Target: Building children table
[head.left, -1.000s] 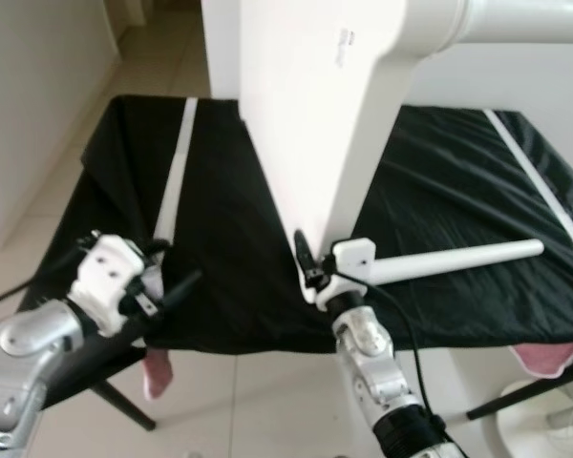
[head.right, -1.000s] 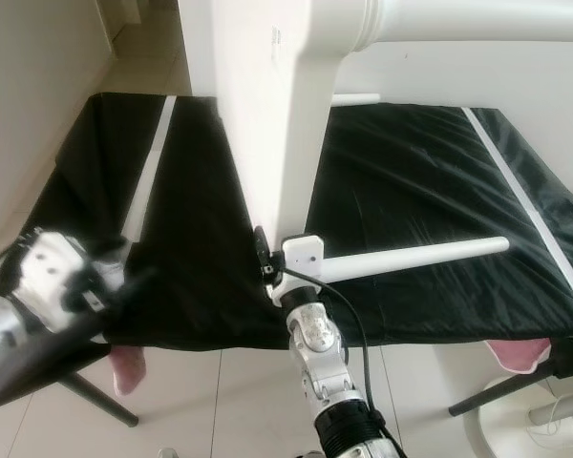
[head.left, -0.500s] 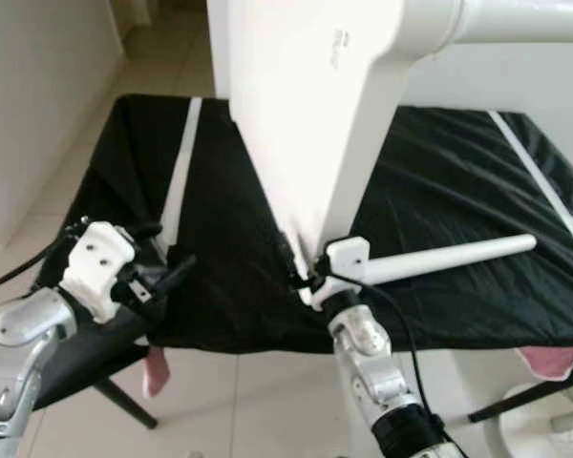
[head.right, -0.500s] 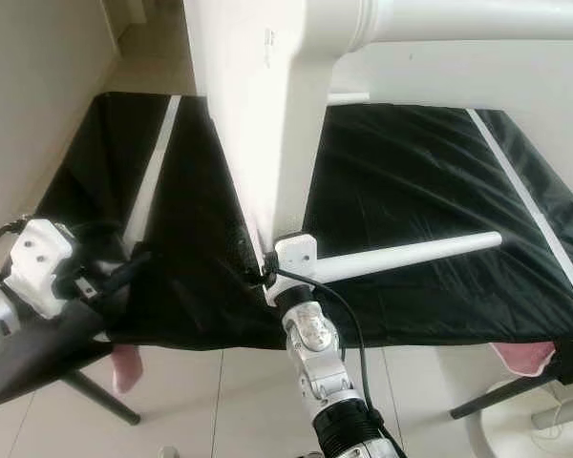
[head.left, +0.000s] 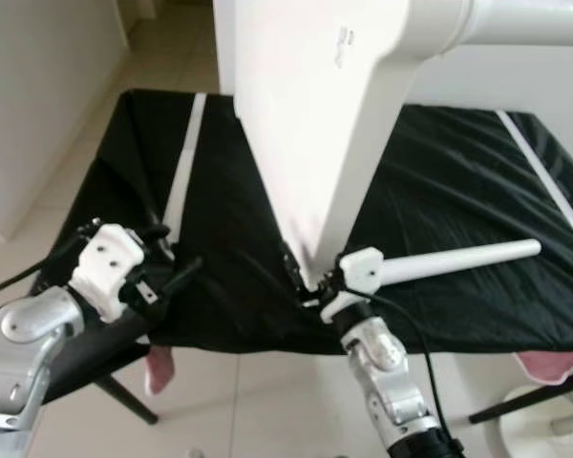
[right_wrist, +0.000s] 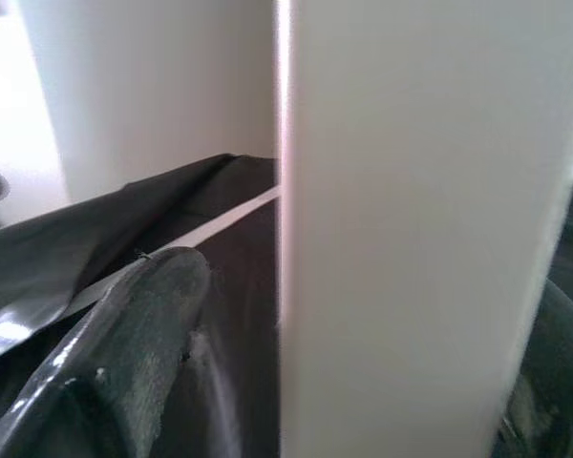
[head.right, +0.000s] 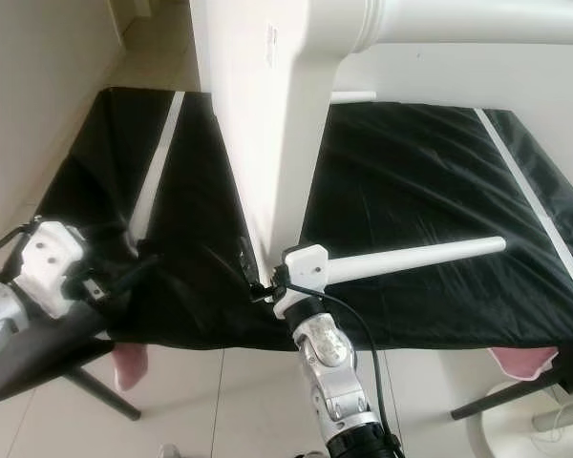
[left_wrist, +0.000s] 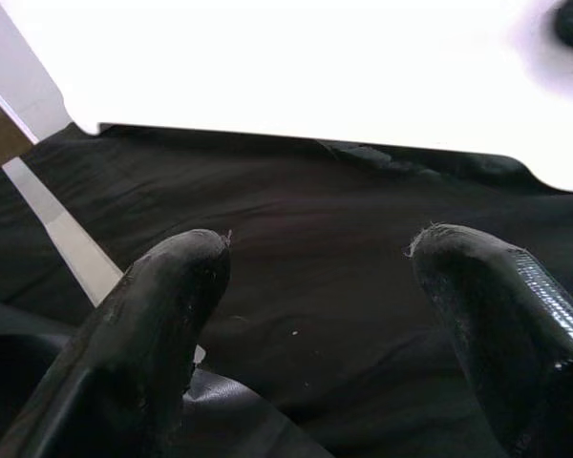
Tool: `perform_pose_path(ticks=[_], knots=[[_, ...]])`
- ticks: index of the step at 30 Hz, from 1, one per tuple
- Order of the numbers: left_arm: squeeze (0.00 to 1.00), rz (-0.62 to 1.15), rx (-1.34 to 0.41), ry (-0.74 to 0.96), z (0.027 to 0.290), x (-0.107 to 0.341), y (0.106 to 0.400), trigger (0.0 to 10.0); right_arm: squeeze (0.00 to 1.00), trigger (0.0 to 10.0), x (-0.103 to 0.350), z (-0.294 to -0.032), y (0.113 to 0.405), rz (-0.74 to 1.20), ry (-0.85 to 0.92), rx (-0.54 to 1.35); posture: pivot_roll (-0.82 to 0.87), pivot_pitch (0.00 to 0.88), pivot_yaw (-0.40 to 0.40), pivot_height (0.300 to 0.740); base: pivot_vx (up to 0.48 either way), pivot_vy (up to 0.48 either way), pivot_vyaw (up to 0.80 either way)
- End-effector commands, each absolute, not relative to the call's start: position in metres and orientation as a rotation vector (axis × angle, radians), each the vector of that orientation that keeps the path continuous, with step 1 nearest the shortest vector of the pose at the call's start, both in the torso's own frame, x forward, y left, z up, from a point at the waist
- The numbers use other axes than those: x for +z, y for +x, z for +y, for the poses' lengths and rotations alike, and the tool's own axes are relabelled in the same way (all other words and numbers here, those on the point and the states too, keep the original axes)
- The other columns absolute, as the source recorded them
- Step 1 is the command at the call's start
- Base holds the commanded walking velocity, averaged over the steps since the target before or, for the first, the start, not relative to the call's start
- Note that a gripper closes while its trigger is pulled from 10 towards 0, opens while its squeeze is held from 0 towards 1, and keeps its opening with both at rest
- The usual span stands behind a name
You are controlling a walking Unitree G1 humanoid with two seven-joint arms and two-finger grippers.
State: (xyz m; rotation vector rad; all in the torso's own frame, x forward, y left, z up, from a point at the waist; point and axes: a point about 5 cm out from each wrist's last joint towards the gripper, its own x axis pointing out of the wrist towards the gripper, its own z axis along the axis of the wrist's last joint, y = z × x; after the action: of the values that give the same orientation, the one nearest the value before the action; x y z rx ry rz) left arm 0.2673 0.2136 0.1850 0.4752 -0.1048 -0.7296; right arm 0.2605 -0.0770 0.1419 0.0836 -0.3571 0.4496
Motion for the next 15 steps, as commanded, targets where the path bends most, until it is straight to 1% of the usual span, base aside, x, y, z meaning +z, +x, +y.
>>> perform_pose_path(ticks=[1,2,4,6,7,12,14,15], knots=[[0.00,-0.098,-0.731,0.481,0.211,0.180,0.268,10.0,0.00,10.0,0.142,-0.092,0.252,-0.348,0.058,0.436,0.08,0.119,-0.041,0.740,0.000,0.000,0.00],[0.00,-0.098,-0.731,0.481,0.211,0.180,0.268,10.0,0.00,10.0,0.142,-0.092,0.252,-0.348,0.058,0.436,0.08,0.119,-0.041,0.740,0.000,0.000,0.00],[0.00,-0.101,-0.735,0.485,0.211,0.180,0.268,10.0,0.00,10.0,0.146,-0.106,0.241,-0.335,0.056,0.430,0.07,0.126,-0.038,0.740,0.000,0.000,0.00],[0.00,-0.102,-0.736,0.487,0.211,0.180,0.268,10.0,0.00,10.0,0.147,-0.110,0.239,-0.330,0.060,0.428,0.06,0.127,-0.036,0.740,0.000,0.000,0.00],[0.00,-0.101,-0.737,0.487,0.212,0.180,0.268,10.0,0.00,10.0,0.150,-0.116,0.233,-0.337,0.046,0.425,0.06,0.130,-0.035,0.740,0.000,0.000,0.00],[0.00,-0.100,-0.736,0.488,0.213,0.180,0.269,10.0,0.00,10.0,0.152,-0.118,0.227,-0.333,0.038,0.428,0.06,0.130,-0.035,0.740,0.000,0.000,0.00],[0.00,-0.099,-0.737,0.493,0.214,0.180,0.270,10.0,0.00,10.0,0.152,-0.124,0.216,-0.307,0.031,0.445,0.05,0.132,-0.030,0.740,0.000,0.000,0.00],[0.00,-0.099,-0.737,0.493,0.214,0.180,0.270,10.0,0.00,10.0,0.152,-0.124,0.216,-0.307,0.031,0.445,0.05,0.132,-0.030,0.740,0.000,0.000,0.00]])
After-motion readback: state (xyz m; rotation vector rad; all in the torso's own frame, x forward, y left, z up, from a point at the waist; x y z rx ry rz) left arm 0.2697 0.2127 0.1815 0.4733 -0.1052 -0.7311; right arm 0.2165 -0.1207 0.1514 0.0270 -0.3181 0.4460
